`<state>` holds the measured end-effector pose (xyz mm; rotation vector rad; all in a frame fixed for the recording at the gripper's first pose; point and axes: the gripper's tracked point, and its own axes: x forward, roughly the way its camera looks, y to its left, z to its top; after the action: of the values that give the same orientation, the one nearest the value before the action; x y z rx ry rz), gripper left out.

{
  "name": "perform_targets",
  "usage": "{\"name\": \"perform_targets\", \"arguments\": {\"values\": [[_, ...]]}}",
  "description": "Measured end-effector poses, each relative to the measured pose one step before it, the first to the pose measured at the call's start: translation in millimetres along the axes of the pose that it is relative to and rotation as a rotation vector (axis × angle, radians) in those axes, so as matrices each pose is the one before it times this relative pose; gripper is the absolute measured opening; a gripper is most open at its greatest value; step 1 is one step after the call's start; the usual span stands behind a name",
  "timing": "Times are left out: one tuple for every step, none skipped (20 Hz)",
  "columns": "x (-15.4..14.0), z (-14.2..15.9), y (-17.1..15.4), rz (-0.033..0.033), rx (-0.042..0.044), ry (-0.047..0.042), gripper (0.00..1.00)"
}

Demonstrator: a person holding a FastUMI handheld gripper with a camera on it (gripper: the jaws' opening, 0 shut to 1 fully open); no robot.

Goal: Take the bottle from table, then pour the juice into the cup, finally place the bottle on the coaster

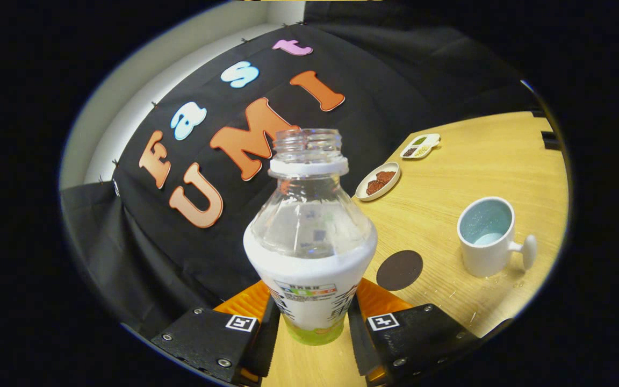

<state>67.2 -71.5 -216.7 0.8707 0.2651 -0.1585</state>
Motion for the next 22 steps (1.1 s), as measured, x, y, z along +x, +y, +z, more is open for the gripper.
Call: {"name": "perform_targets", "arguments": {"values": [[2.77,0.66,2.38,0.01057,0.04617,-0.00013,0.6],[4.0,0.67,1.47,0.00803,0.04828,-0.00121,0.6],[1.52,0.36,0.93,0.01003,0.04721,-0.00237,0.6],[2.57,0.55,1.23,0.00991,0.04721,-0.00328,0.61],[0.35,3.23,2.4,0.00831,0.04392,-0.00548,0.6],[2.93,1.42,2.08,0.00644,0.03987,-0.00424,0.6],[0.19,2.78,3.07,0.00823,0.03642,-0.00483,0.6],[0.18,1.81,1.82,0.00618,0.03374,-0.00203,0.6],[-1.8,-0.11,2.21,0.00292,0.03026,-0.00119,0.6],[0.4,0.79,1.8,0.00131,0.02825,-0.00056,0.6],[0.75,0.73,1.08,-0.00053,0.02431,-0.00049,0.6],[1.36,1.73,0.4,0.00014,0.02707,-0.0007,0.6],[-4.43,1.31,0.49,0.00222,0.02819,-0.00144,0.6],[-0.06,-0.69,1.36,0.00392,0.02718,0.00083,0.6],[1.2,1.12,1.52,0.0056,0.0276,-0.00118,0.6],[2.01,0.7,2.53,0.00601,0.02533,-0.00121,0.6],[1.56,1.09,2.93,0.0031,0.01955,-0.0014,0.6],[1.56,0.7,0.25,-0.00339,0.01434,0.00051,0.6],[0.37,-0.87,-1.07,-0.00379,0.01315,0.00006,0.6],[-0.04,0.66,-1.6,-0.00138,0.01749,0.00176,0.6],[-0.76,0.4,1.81,0.00228,0.02236,-0.00025,0.6],[1.49,0.94,0.59,0.00532,0.02068,0.0002,0.6]]}}
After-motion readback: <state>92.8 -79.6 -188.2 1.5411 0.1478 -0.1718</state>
